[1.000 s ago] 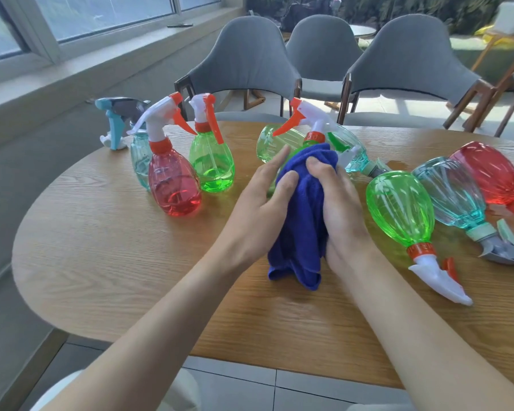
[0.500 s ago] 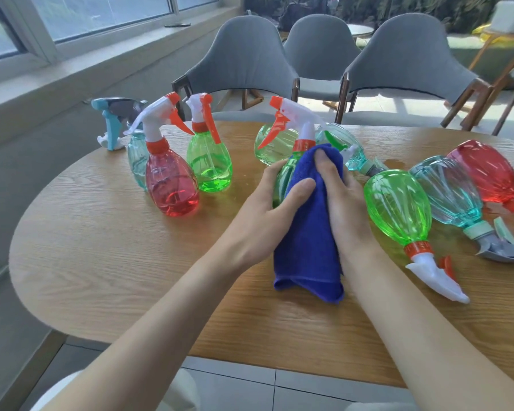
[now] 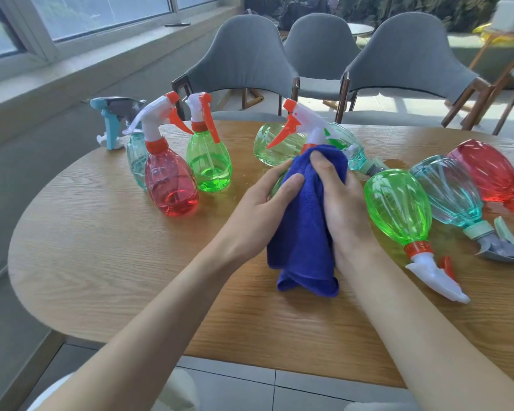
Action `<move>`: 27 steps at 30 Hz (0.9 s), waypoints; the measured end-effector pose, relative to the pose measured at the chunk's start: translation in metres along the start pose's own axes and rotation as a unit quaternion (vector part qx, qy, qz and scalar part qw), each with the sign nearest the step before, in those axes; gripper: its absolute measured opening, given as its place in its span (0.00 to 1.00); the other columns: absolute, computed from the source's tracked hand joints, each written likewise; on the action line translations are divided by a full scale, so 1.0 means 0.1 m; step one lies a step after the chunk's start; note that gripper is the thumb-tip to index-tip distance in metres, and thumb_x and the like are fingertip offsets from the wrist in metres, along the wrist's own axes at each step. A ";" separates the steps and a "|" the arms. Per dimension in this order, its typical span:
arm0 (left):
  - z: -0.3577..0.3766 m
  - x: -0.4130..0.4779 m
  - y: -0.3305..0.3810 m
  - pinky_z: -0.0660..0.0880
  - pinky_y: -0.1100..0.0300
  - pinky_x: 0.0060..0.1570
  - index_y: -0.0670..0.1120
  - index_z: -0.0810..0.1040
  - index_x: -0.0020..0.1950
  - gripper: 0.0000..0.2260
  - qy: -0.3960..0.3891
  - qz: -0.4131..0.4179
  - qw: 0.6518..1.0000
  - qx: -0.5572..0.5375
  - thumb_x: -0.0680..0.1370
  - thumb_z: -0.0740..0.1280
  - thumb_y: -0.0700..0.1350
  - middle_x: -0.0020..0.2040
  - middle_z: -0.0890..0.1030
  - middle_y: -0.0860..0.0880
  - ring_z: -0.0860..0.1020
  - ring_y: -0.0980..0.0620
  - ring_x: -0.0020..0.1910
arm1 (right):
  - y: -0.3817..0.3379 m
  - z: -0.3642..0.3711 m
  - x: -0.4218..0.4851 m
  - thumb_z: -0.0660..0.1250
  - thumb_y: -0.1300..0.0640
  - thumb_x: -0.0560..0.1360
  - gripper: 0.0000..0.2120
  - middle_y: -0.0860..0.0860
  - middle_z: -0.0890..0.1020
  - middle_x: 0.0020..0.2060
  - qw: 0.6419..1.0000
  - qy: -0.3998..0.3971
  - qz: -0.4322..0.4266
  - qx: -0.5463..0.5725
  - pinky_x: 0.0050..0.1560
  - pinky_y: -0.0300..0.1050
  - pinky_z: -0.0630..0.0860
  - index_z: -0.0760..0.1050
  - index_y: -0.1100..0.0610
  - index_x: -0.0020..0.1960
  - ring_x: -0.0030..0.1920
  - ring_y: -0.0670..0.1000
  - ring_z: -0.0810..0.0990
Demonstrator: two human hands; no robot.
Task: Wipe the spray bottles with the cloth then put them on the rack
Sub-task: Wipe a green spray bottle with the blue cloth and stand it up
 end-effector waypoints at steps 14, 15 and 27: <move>0.13 0.14 -0.16 0.74 0.46 0.74 0.57 0.84 0.67 0.25 0.058 -0.130 0.982 -0.121 0.77 0.66 0.70 0.65 0.86 0.54 0.83 0.52 0.66 | 0.06 -0.12 0.06 0.68 0.48 0.84 0.11 0.52 0.86 0.44 0.997 0.055 0.040 0.027 0.45 0.47 0.82 0.82 0.55 0.57 0.42 0.50 0.86; 0.13 0.14 -0.16 0.74 0.46 0.74 0.56 0.84 0.68 0.28 0.059 -0.128 0.982 -0.126 0.76 0.66 0.71 0.65 0.86 0.53 0.83 0.51 0.66 | 0.07 -0.08 0.03 0.68 0.48 0.84 0.12 0.52 0.86 0.45 0.998 0.041 0.033 0.020 0.48 0.49 0.83 0.81 0.55 0.59 0.45 0.51 0.86; 0.05 0.00 0.02 0.72 0.70 0.62 0.58 0.79 0.69 0.15 0.129 0.009 0.991 0.022 0.88 0.58 0.59 0.58 0.84 0.65 0.78 0.72 0.60 | 0.04 0.08 0.01 0.65 0.44 0.85 0.13 0.48 0.87 0.44 0.999 -0.010 0.020 -0.028 0.49 0.45 0.81 0.81 0.52 0.59 0.46 0.48 0.86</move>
Point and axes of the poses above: each hand's wrist, its own x-axis towards the middle knuckle, its own z-axis out of the palm, y = z × x, the point moved 2 cm from there along x, towards the middle knuckle
